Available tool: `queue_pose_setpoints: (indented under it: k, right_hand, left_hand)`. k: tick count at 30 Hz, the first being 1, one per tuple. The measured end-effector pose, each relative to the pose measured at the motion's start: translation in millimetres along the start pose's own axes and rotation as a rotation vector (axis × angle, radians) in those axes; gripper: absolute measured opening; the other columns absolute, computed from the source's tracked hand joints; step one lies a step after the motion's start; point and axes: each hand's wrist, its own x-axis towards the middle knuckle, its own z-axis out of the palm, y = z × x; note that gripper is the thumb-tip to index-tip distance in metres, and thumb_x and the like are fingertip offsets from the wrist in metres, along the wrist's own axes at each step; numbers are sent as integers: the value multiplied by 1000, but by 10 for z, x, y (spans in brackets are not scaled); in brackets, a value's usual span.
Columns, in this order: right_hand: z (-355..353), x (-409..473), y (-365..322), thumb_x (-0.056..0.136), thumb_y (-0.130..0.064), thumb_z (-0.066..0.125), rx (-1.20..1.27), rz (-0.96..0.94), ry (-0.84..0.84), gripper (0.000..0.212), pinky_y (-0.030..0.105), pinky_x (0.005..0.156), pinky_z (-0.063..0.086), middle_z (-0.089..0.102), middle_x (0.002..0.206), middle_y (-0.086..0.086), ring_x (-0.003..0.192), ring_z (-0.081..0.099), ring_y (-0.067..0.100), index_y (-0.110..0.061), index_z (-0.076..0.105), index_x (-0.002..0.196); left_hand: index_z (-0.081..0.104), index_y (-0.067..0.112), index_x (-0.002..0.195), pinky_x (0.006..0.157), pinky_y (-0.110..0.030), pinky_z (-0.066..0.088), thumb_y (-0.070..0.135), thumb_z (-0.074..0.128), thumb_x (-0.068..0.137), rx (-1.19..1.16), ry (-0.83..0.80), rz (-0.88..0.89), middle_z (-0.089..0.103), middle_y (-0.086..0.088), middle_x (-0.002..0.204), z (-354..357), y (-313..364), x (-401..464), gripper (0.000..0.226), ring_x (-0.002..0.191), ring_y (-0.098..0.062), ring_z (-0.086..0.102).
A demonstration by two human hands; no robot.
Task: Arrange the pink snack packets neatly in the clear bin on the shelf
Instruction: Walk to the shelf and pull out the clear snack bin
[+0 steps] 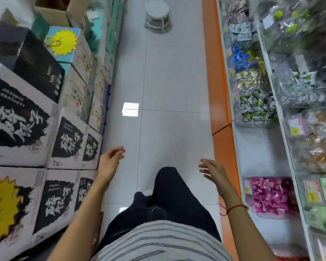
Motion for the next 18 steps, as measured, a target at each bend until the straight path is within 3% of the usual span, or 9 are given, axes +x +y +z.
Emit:
queue_pose_setpoints:
  k: [7, 14, 18]
  right_hand:
    - [4, 1036, -1204, 96, -23, 52, 22, 8, 26, 24, 33, 89, 48, 65, 105, 8, 96, 61, 21, -9, 60, 114]
    - [161, 2232, -2694, 96, -23, 52, -35, -50, -22, 25, 29, 83, 49, 65, 103, 9, 92, 61, 20, -8, 62, 114]
    - [322, 2770, -3402, 95, -23, 53, -46, -66, -37, 24, 26, 78, 49, 66, 99, 6, 88, 61, 18, -10, 63, 113]
  left_hand:
    - [57, 8, 120, 89, -33, 43, 14, 48, 97, 2, -21, -11, 62, -3, 114, 390, 909, 1188, 26, 104, -19, 58]
    - [59, 14, 113, 82, -28, 42, 15, 49, 97, -43, 45, -58, 64, -2, 110, 595, 1722, 2378, 19, 98, -16, 60]
    - [59, 14, 113, 86, -31, 41, 15, 48, 98, -39, 65, -67, 63, -2, 110, 564, 2121, 2957, 19, 99, -17, 59]
